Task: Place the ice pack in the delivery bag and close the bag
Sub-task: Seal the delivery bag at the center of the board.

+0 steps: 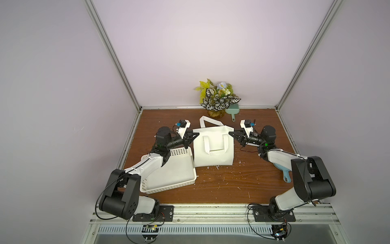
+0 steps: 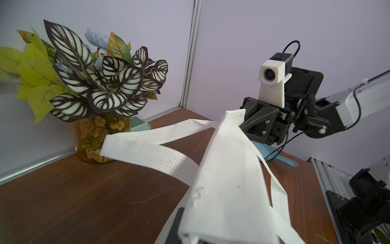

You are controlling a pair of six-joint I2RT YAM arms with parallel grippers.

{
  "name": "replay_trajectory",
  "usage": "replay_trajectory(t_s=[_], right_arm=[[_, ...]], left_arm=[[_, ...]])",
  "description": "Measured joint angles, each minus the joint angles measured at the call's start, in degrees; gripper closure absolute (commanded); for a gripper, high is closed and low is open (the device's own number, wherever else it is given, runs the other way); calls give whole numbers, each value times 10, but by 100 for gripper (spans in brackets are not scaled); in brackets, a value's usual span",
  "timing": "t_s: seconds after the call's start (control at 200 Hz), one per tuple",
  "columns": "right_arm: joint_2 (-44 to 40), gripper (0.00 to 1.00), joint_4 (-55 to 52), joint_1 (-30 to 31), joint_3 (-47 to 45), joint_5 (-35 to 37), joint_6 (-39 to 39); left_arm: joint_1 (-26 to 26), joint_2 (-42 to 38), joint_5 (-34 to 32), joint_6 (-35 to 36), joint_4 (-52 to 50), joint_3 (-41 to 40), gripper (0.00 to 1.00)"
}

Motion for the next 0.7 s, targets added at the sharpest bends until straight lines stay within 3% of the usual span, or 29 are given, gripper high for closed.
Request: replay_trajectory(t_s=[0.075, 0.16, 0.606, 0.701], right_arm=[[-2, 63, -4, 0, 0, -1, -2], [-6, 61, -7, 0, 0, -3, -2], [-9, 59, 13, -5, 22, -27, 59], [-7, 62, 15, -6, 31, -31, 69]], left_arm=[[0, 1, 4, -3, 3, 0, 97], [0, 1, 10, -5, 7, 0, 100], [0, 3, 20, -5, 21, 0, 100], [0, 4, 20, -5, 24, 0, 100]])
